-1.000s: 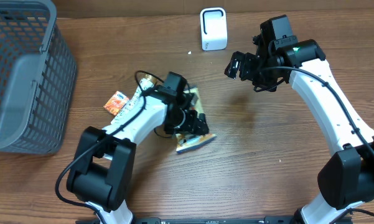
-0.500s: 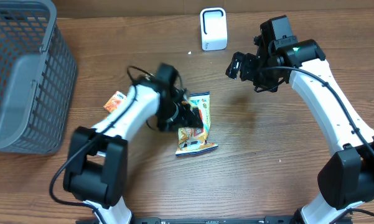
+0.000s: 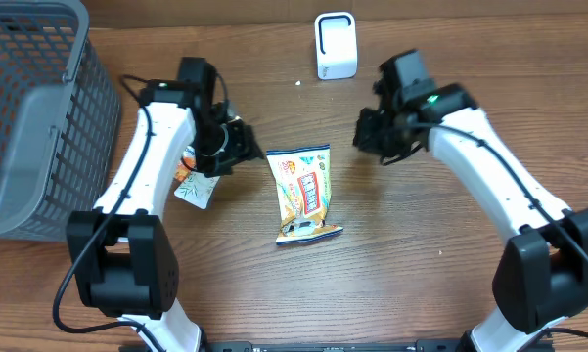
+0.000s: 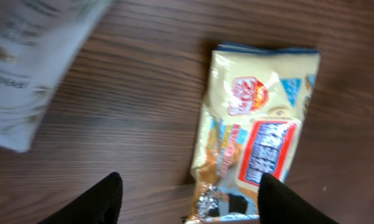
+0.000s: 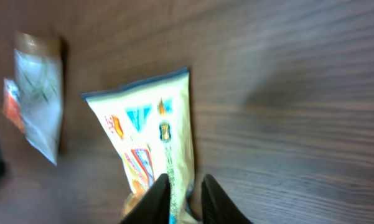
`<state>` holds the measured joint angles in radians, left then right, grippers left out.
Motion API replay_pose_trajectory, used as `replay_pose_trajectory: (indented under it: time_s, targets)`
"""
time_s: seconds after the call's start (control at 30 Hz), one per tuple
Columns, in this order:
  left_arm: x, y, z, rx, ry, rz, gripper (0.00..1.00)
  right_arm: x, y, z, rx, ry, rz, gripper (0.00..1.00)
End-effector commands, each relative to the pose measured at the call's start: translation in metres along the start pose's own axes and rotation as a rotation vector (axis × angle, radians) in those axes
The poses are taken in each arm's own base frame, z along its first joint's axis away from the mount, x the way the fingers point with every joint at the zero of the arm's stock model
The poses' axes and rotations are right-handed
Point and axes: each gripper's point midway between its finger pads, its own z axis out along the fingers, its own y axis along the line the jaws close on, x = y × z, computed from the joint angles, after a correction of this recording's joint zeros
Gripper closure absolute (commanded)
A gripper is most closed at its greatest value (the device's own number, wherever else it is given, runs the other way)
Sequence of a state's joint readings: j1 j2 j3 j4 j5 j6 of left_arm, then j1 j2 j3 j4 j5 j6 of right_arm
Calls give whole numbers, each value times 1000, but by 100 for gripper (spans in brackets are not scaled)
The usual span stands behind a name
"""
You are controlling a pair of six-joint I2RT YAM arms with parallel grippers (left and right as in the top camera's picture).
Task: Scan the item barcode
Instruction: 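Grasp the yellow wipes bag with the right gripper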
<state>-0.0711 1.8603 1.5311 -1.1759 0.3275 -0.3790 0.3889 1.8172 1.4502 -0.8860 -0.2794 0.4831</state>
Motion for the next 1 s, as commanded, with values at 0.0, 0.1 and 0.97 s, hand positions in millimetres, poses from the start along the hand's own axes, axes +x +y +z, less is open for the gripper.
replay_pose_trajectory:
  time_s: [0.0,0.1,0.97]
  targets:
    - [-10,15,-3,-52,-31,-75,43,28,11,26,-28,63,7,85]
    - [-9,14,-2,-53,-30,-72,52,52,24,45,-59,99,-10,85]
    - [-4,23,7,-86,-14,-71,41,47,4,37,195,156,-210,80]
